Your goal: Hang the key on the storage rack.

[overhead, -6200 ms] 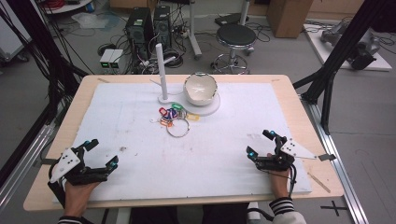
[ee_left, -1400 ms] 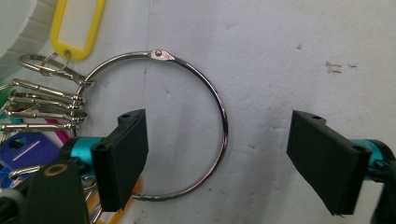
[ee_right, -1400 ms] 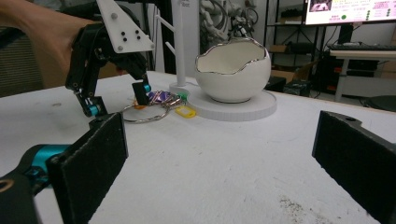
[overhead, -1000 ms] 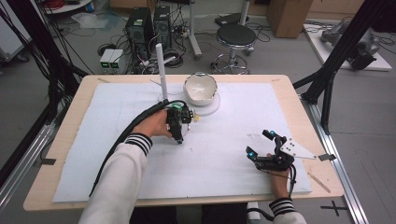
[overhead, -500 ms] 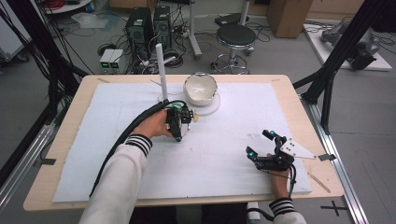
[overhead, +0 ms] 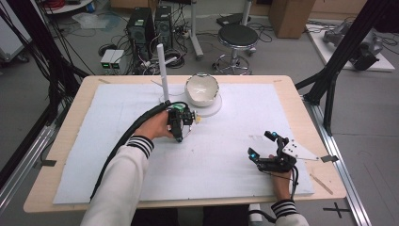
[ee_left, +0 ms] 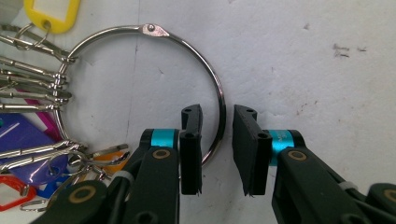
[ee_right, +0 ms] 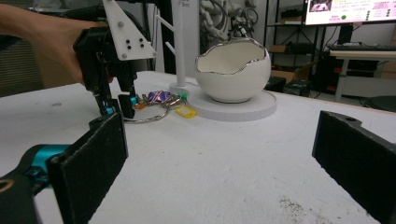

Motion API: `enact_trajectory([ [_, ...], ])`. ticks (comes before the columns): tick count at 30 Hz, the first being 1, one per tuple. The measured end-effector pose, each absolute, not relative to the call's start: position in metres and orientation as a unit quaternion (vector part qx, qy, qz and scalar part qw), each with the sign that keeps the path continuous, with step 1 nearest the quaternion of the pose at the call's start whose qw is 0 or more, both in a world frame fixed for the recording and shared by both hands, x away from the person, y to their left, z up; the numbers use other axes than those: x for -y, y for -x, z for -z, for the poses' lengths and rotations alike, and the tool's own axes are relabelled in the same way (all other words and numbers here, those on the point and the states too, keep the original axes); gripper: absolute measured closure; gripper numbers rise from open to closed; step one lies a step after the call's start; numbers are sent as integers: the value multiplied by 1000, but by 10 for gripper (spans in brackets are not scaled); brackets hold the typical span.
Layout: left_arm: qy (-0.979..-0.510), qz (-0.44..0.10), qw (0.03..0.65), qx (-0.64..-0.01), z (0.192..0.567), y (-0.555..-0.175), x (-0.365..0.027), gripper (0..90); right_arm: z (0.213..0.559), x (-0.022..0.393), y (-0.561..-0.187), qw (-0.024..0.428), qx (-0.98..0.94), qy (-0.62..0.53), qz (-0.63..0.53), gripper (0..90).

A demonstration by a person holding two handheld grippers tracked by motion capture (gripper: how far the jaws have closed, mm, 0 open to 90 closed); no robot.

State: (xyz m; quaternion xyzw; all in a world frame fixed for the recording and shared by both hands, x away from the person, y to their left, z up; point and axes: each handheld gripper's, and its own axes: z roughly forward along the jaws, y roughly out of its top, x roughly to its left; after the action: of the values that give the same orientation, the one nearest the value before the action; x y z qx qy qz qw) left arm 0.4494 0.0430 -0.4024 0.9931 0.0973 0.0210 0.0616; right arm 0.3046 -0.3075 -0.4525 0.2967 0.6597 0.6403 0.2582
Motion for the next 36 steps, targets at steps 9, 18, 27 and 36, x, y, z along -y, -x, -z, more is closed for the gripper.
enact_trajectory([
  [9,-993,-18,54,-104,403,-448,-39,831,453,307,-304,256,-659,-299,-642,29],
  [18,-994,-28,46,-97,403,-446,-36,852,452,308,-305,257,-659,-298,-641,29],
  [27,-993,-34,39,-105,399,-448,-37,863,453,308,-305,256,-657,-299,-642,29],
  [36,-985,-71,103,-122,358,-445,-62,868,453,308,-305,257,-657,-298,-642,29],
])
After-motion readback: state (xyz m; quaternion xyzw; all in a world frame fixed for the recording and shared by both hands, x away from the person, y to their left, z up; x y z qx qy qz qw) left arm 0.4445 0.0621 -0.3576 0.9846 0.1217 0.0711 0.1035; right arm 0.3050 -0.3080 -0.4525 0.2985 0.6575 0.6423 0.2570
